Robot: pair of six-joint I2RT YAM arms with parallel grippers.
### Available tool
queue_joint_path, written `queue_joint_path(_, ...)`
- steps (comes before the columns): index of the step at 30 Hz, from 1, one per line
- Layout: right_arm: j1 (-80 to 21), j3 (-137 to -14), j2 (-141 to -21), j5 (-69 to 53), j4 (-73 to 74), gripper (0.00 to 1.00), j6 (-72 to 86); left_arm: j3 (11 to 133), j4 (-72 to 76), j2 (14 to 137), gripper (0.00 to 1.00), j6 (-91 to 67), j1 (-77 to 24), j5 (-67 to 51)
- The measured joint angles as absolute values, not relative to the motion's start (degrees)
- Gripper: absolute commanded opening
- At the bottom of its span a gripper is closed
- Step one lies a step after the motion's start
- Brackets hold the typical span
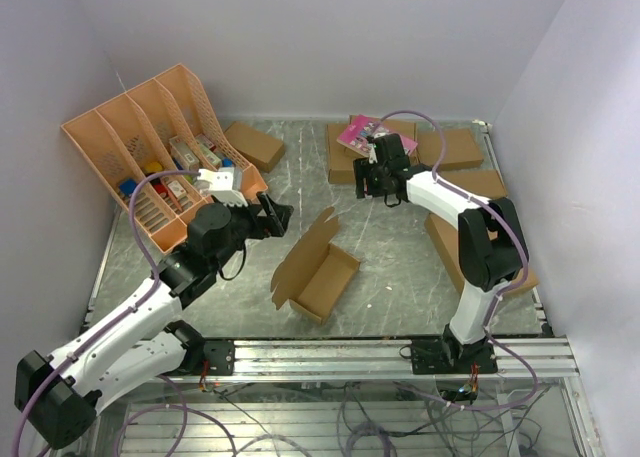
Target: Fold the paper box
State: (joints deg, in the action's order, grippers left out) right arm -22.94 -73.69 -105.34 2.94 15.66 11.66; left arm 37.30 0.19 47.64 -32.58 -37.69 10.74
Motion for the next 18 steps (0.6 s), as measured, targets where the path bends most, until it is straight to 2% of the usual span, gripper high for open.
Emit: queue_joint_path(18, -22.94, -79.11, -112.81, 8.34, 16.16, 0.68, 13.96, 36.01, 0.16, 45.95, 0.98, -33.58, -37.69, 11.90)
